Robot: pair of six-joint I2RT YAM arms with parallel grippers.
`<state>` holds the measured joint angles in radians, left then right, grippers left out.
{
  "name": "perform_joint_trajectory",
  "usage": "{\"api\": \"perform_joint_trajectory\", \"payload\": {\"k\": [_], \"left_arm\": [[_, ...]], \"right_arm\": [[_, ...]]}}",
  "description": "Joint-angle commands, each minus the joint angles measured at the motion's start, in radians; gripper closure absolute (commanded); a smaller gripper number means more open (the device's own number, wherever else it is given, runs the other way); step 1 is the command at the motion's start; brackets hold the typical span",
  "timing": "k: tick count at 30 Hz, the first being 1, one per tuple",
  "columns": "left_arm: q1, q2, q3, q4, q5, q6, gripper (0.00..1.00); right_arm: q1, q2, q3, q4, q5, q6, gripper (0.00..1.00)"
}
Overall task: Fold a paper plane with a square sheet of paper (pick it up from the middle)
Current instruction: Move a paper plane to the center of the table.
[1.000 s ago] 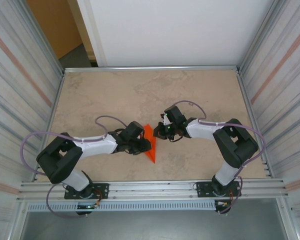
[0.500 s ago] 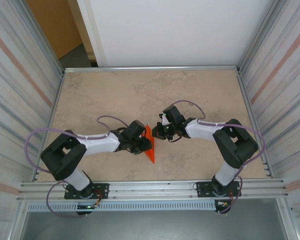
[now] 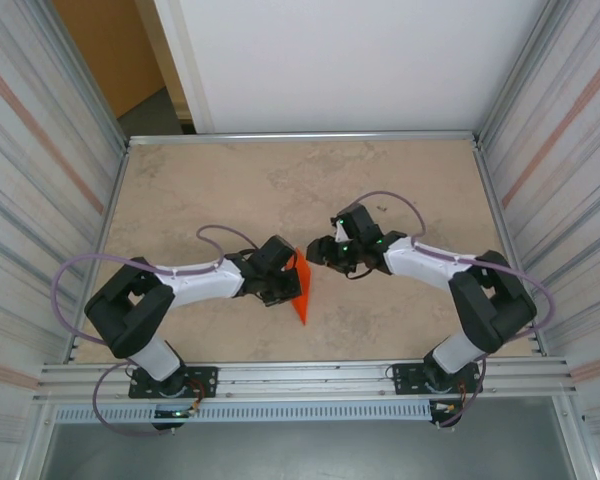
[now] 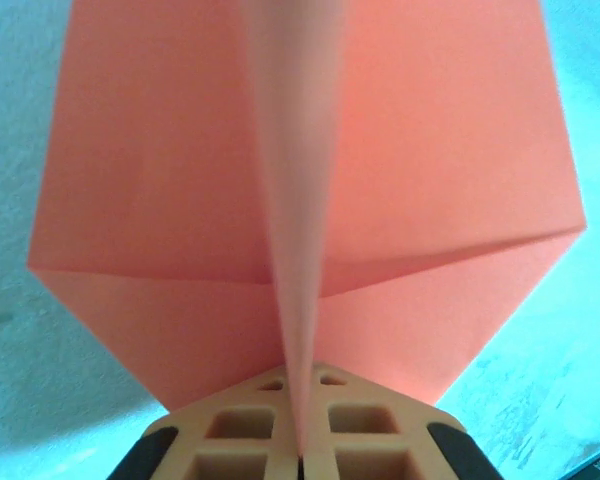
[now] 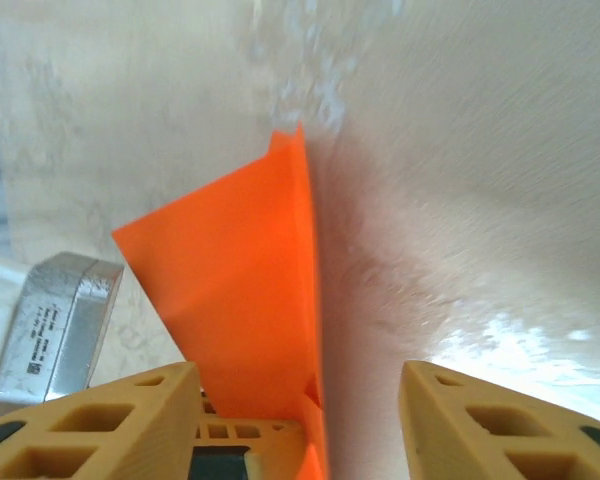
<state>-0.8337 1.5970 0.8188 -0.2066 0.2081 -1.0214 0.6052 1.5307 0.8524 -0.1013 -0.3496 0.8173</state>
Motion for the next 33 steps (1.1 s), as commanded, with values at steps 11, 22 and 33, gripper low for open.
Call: {"api": "perform_joint_trajectory", "payload": {"k": [11, 22, 33], "left_arm": [[0.087, 0.101, 0.39, -0.52, -0.226, 0.39, 0.96], [0.152, 0.455, 0.842, -0.68, -0.346, 0.497, 0.96], [0.173, 0.619, 0.985, -0.687, -0.339, 0.448, 0.9]], "right_arm": [[-0.167, -0.304, -0.128, -0.137, 0.235, -0.169, 0.22], [-0.281, -0.349, -0.178, -0.124, 0.134, -0.233, 0.21], [-0.308, -0.332, -0.197, -0.097, 0.083, -0.247, 0.2]]}}
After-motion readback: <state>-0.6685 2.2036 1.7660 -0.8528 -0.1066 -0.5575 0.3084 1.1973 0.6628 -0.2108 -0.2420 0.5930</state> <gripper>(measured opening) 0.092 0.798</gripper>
